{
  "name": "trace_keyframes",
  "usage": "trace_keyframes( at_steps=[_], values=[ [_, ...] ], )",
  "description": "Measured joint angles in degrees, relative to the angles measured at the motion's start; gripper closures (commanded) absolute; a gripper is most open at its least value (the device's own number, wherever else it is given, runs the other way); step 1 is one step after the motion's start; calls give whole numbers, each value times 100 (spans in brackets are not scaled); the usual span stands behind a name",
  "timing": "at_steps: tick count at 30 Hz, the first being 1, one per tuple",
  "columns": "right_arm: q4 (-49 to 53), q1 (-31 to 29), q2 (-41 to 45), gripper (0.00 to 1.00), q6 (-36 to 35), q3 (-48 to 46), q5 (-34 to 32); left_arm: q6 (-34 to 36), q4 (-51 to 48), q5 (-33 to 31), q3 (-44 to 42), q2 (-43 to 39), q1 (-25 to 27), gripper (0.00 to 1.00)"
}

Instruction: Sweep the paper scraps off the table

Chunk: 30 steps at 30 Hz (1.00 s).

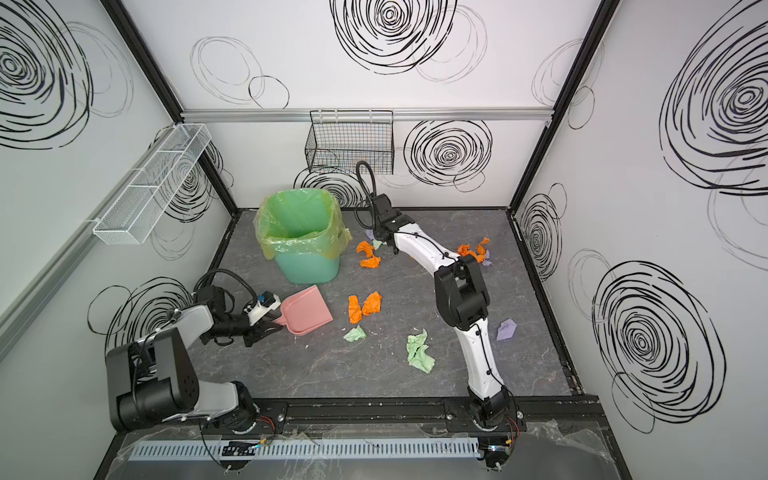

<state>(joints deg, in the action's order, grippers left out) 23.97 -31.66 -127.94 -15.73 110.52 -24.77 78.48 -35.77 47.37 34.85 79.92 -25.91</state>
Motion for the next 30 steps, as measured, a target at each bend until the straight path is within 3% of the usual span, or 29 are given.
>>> trace_keyframes(
  at_steps=[5,12,21,30],
  values=[
    [-35,-348,-522,100,-909,17,-507,435,-437,46,26,68,-284,100],
    [-208,-514,-533,100,-1572,-153,-704,776,-723,127,31,76,-450,100],
    [-472,-791,645,100,-1751,-2138,-605,901,-817,186,63,76,-476,100],
    [-564,-1580,2072,100,-1484,-3941,-549,896,-896,232,153,79,-481,100]
  ],
)
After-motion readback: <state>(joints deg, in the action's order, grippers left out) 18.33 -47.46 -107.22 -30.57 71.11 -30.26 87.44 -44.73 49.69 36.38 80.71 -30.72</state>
